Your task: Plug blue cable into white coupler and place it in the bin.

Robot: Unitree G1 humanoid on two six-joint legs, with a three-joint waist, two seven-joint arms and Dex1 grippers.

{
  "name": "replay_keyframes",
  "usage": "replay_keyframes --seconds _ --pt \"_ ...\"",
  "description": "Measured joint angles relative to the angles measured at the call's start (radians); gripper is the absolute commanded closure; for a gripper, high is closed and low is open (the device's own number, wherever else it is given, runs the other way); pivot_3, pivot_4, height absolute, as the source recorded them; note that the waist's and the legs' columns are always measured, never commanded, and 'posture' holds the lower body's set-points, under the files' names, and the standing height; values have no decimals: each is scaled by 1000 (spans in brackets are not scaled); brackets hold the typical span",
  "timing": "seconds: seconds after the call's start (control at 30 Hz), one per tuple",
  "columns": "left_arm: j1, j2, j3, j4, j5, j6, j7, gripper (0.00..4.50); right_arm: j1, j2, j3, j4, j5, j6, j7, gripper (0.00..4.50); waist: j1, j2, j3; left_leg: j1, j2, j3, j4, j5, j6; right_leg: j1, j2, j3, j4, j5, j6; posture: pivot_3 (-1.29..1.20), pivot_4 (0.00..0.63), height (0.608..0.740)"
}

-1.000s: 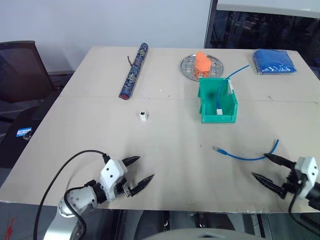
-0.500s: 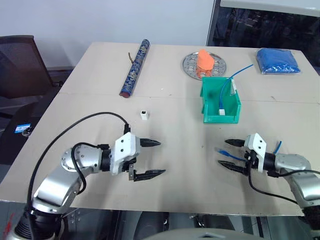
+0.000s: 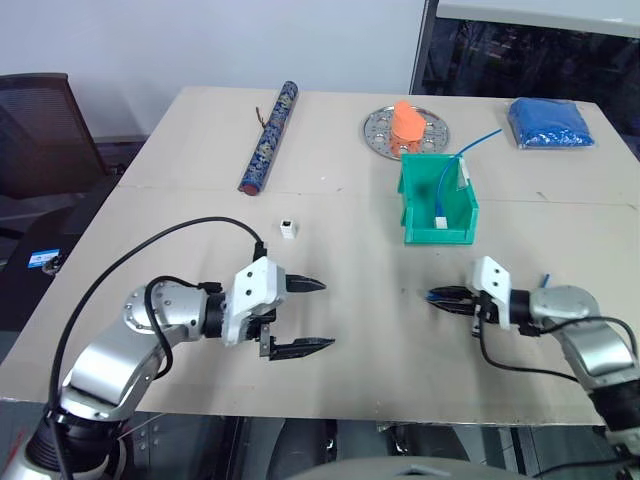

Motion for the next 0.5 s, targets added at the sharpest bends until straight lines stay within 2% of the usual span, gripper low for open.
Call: replay_keyframes --seconds 0.03,0.23,0.37,0.5 --pt "-30 0 -27 12 19 -11 -10 0 -67 17 40 9 -16 11 14 4439 0 0 0 0 0 0 0 0 0 0 2 0 0 0 0 0 150 740" --pt "-167 -34 -139 148 111 -51 -57 0 -255 119 157 100 -61 23 57 4439 12 0 1 -3 -1 -3 0 0 0 -1 4 -4 -1 2 2 0 150 740" --pt "-238 -53 -222 253 227 -80 -51 0 -287 133 192 168 -87 20 76 2785 15 0 1 -3 -2 -1 0 0 1 0 3 -3 -1 2 3 0 150 740" --pt "-290 -123 -254 336 259 -103 -48 0 -279 131 175 188 -82 18 74 779 15 -1 2 -4 -2 -2 0 0 1 0 3 -4 -1 2 3 0 150 740"
